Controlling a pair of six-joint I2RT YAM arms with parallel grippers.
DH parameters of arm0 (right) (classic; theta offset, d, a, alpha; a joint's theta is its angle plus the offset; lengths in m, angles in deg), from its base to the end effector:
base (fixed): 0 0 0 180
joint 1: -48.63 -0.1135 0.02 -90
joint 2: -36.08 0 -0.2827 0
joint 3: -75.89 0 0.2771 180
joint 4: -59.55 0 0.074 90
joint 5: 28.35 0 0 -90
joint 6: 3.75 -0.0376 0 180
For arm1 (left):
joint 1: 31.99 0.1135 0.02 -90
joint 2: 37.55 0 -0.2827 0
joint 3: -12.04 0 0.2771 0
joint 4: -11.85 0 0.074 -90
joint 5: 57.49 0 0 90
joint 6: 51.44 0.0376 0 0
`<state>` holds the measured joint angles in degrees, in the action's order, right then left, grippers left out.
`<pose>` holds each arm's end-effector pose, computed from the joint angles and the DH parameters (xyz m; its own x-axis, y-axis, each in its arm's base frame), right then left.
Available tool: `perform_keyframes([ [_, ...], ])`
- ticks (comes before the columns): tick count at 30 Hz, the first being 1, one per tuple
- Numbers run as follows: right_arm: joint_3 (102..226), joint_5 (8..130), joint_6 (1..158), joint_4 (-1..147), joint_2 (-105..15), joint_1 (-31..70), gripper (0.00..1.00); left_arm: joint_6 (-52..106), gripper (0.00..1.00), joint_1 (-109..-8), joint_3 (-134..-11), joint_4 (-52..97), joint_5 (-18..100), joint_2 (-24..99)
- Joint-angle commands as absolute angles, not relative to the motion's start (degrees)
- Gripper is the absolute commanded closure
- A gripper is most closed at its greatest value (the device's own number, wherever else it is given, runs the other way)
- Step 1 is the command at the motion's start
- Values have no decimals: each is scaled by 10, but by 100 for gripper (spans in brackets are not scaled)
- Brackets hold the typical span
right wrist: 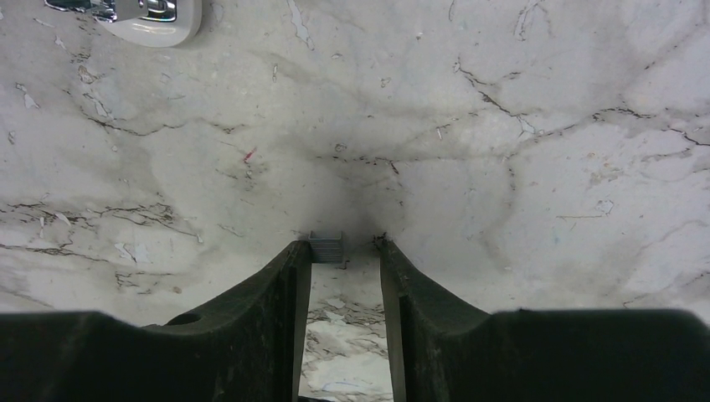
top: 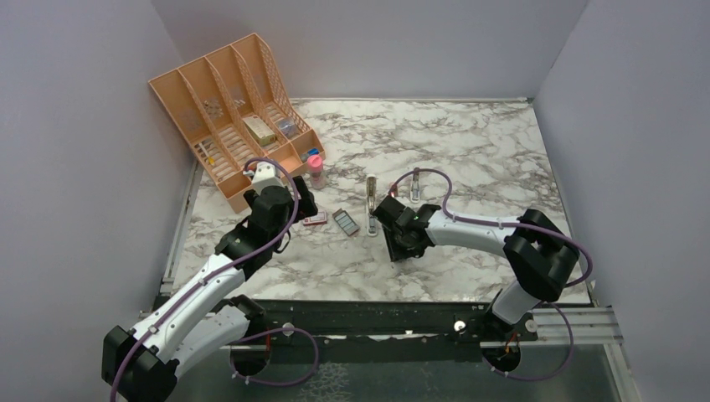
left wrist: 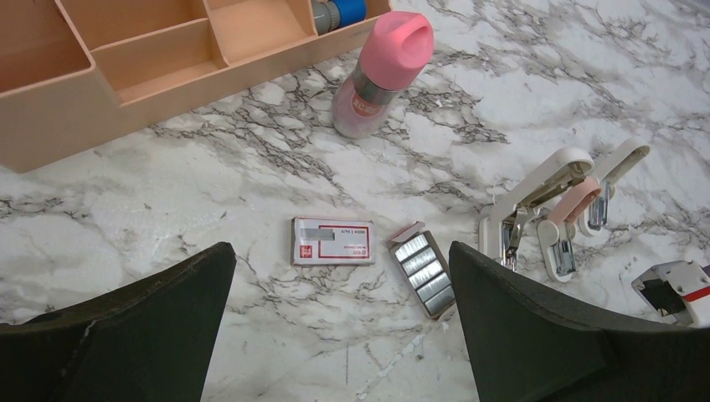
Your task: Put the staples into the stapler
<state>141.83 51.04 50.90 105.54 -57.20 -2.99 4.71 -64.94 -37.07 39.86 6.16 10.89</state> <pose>0.2005 0.2420 0.1622 -0.9119 -0.2355 -0.3360 -0.2576 0.9660 0.0221 0.1813 -0.0976 0.2788 -0.4073 -0.3308 -0.8513 -0.0847 0.9417 -0.3255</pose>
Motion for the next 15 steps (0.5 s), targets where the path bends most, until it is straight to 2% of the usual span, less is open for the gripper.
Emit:
perform_keyframes([
  [1,1412,524,506,1049,-569,-29,60,45,1,-646,-365,387,68,106],
  [15,1438,506,535,1023,-578,-29,65,46,1,-647,-365,389,66,105],
])
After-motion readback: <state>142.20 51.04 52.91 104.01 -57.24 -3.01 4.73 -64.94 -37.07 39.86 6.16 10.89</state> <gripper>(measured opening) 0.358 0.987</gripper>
